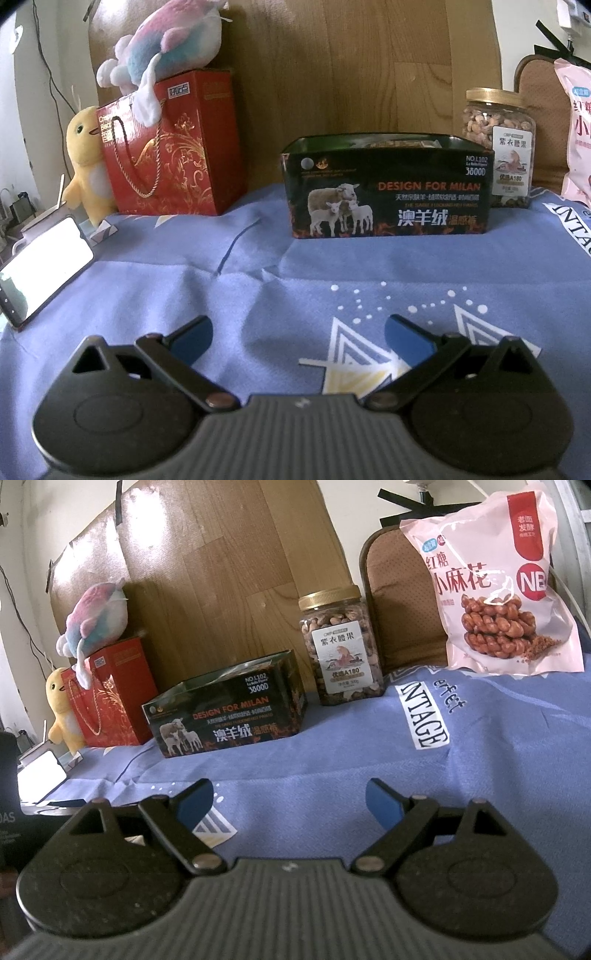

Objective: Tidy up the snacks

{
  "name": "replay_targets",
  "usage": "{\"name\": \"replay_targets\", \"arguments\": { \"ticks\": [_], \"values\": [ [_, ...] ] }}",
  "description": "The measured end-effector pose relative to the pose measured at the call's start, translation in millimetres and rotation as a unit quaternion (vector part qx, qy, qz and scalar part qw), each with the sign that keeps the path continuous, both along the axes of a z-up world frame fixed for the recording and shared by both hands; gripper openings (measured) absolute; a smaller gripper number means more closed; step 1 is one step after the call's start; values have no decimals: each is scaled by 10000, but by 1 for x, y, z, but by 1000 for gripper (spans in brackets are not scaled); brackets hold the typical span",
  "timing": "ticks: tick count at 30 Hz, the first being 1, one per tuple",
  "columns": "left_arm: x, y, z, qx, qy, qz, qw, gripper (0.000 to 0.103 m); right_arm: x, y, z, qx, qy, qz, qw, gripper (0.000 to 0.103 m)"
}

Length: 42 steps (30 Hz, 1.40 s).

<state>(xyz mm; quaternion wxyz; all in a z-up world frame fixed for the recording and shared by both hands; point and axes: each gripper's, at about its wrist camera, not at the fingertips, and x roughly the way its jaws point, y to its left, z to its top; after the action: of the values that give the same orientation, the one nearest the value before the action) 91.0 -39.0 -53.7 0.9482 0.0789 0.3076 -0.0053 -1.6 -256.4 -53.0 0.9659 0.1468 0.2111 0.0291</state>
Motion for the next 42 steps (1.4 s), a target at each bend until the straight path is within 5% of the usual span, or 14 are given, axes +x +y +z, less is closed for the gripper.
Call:
{"name": "replay_targets", "arguments": {
  "ticks": [42],
  "values": [
    [-4,-2,2,-60,-79,-149,9998,103,0,0,1,-7,14,18,10000,91]
  ]
}}
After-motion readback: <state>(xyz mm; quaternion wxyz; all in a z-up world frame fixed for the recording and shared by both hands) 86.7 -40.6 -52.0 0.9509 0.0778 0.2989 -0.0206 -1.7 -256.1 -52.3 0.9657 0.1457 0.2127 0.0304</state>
